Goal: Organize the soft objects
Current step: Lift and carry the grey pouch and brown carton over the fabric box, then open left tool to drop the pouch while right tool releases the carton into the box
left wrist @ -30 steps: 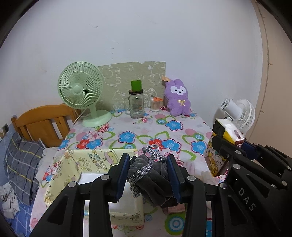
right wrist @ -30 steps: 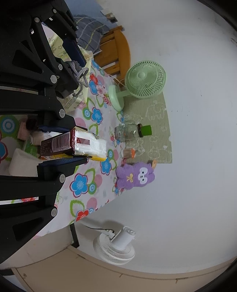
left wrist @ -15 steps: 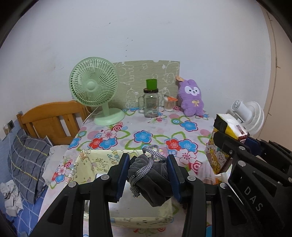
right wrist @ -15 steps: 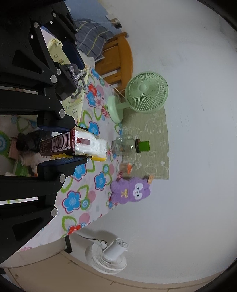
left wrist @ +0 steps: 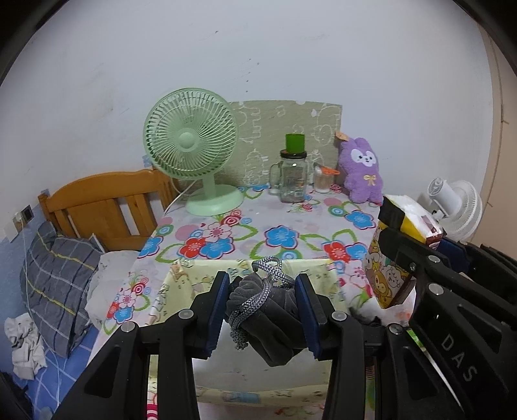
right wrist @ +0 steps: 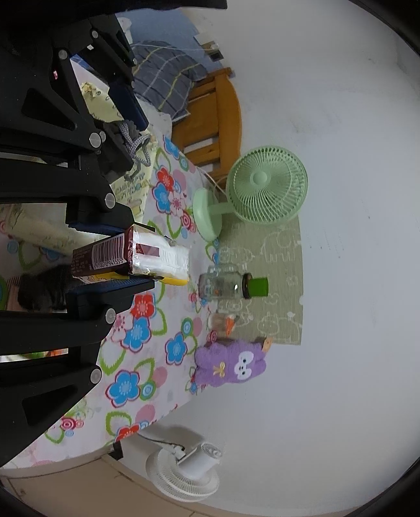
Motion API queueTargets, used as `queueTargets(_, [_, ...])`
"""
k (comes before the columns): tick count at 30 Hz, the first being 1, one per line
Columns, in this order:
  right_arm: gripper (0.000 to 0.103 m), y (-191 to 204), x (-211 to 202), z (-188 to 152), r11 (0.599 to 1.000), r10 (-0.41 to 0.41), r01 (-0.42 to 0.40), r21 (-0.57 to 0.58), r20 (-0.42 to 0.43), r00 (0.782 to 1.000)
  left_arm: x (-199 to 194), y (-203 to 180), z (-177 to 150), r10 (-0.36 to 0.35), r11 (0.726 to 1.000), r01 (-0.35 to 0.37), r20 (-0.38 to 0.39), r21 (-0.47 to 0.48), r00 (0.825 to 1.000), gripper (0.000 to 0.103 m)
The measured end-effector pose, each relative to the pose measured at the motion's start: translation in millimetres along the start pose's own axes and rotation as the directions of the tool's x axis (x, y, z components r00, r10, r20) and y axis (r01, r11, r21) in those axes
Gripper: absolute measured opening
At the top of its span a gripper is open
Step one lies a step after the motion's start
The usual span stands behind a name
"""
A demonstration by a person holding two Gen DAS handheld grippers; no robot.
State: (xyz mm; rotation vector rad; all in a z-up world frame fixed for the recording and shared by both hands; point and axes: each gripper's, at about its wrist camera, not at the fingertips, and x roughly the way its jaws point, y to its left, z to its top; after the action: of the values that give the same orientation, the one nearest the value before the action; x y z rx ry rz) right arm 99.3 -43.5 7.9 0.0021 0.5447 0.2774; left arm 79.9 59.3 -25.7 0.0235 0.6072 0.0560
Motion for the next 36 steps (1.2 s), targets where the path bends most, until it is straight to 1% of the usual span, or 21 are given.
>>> queueTargets(6, [0.028, 19, 15, -3, 0.999, 0.045, -0.045, -0.022, -0.017, 0.999, 12, 10, -7, 0.015, 1.0, -0.015, -0.028, -0.003, 0.999, 0.043])
queueTargets(13, [0.028, 34, 32, -9, 0.997, 0.06, -0.062, -0.048, -0.056, 0.997, 29, 22, -16, 0.032, 0.999, -0.034, -0.072, -0.017, 0.997, 0.043])
queueTargets(14, [0.028, 36, 36, -10, 0.997, 0.063, -0.066, -0.049, -0.062, 0.996, 32, 23, -17, 0.034, 0.999, -0.035, -0.08, -0.018, 0.996, 0.045])
queueTargets(19, [0.028, 40, 54, -17, 0.994, 0.102, -0.106, -0.029, -0.112, 0.988, 47, 29, -24, 0.053, 0.998, -0.056, -0.127, -0.025, 0.99, 0.046])
queueTargets(22, [0.028, 42, 64, -23, 0.994, 0.105, -0.109, -0.024, -0.138, 0.985, 55, 31, -29, 0.06, 0.998, -0.064, -0.149, -0.025, 0.987, 0.047])
queueTargets(25, [0.028, 42, 73, -28, 0.995, 0.1, -0.103, -0.01, -0.162, 0.982, 63, 32, -34, 0.056, 0.998, -0.062, -0.184, -0.028, 0.981, 0.056])
queueTargets(27, [0.028, 41, 77, -29, 0.995, 0.094, -0.097, -0.005, -0.171, 0.981, 65, 32, -37, 0.058, 0.997, -0.065, -0.188, -0.034, 0.98, 0.062])
queueTargets(28, [0.028, 41, 79, -30, 0.995, 0.093, -0.095, -0.005, -0.178, 0.98, 65, 32, -37, 0.059, 0.997, -0.066, -0.19, -0.034, 0.98, 0.067])
queueTargets(30, [0.028, 41, 81, -32, 0.996, 0.087, -0.09, -0.008, -0.185, 0.979, 65, 31, -38, 0.055, 0.997, -0.063, -0.19, -0.036, 0.98, 0.071])
queueTargets(32, [0.028, 42, 82, -32, 0.996, 0.08, -0.085, -0.02, -0.19, 0.979, 65, 31, -37, 0.051, 0.998, -0.059, -0.19, -0.038, 0.98, 0.078])
queueTargets(33, [0.03, 43, 82, -33, 0.997, 0.071, -0.077, -0.028, -0.193, 0.979, 65, 31, -37, 0.049, 0.998, -0.057, -0.19, -0.039, 0.981, 0.079])
queueTargets(35, [0.04, 44, 82, -33, 0.997, 0.061, -0.069, -0.038, -0.196, 0.979, 62, 32, -36, 0.041, 0.998, -0.05, -0.182, -0.048, 0.982, 0.082])
queueTargets(36, [0.052, 43, 82, -33, 0.997, 0.058, -0.067, -0.04, -0.195, 0.979, 62, 33, -35, 0.037, 0.998, -0.048, -0.182, -0.052, 0.983, 0.083])
